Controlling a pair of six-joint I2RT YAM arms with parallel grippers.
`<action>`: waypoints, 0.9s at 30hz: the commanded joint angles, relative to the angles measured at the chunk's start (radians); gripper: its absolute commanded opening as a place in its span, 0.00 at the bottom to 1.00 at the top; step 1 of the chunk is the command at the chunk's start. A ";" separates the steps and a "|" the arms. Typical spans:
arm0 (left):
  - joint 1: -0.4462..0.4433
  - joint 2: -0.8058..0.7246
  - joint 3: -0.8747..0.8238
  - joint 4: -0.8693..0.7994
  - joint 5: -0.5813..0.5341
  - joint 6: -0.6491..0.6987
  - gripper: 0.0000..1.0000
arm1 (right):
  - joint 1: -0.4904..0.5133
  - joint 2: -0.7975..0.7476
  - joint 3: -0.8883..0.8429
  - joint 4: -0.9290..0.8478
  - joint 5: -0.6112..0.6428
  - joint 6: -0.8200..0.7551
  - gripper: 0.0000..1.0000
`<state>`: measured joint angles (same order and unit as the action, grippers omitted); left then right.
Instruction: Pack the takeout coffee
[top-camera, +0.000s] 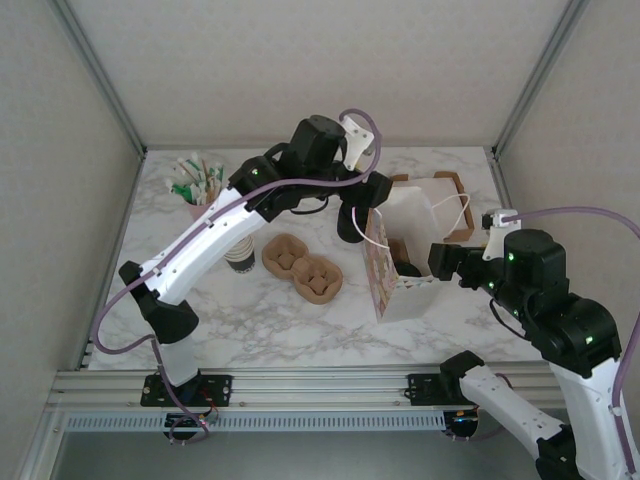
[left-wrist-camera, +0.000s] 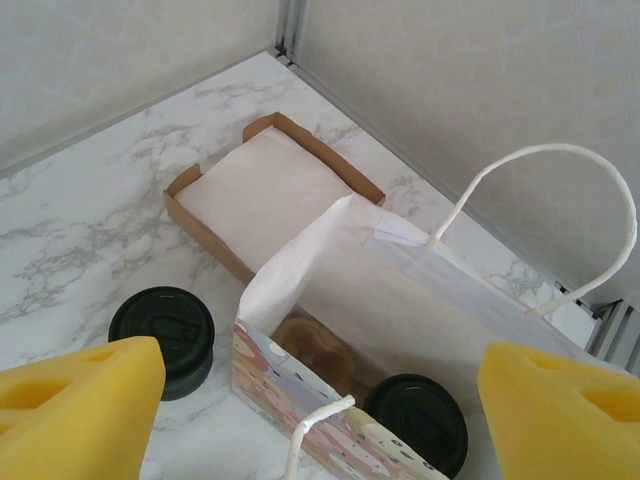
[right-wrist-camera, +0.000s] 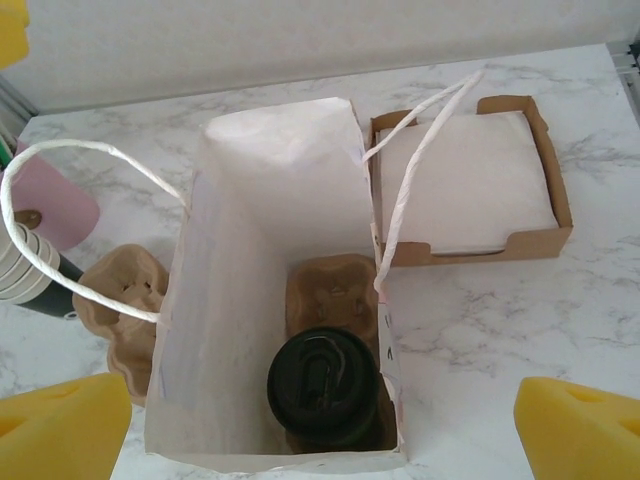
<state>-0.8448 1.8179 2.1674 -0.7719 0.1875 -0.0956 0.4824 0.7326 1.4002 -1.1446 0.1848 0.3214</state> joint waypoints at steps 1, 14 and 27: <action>-0.018 -0.013 0.024 -0.039 -0.035 0.027 0.82 | 0.006 -0.012 -0.008 0.022 0.027 0.017 0.99; -0.034 -0.083 -0.060 -0.016 -0.041 0.014 0.83 | 0.007 -0.021 0.008 -0.010 0.028 0.059 0.99; -0.034 -0.093 -0.026 -0.095 -0.033 0.043 0.84 | 0.007 0.028 0.033 -0.007 0.059 0.068 0.99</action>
<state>-0.8700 1.7676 2.1193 -0.8280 0.1570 -0.0769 0.4824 0.7433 1.4082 -1.1706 0.2176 0.3782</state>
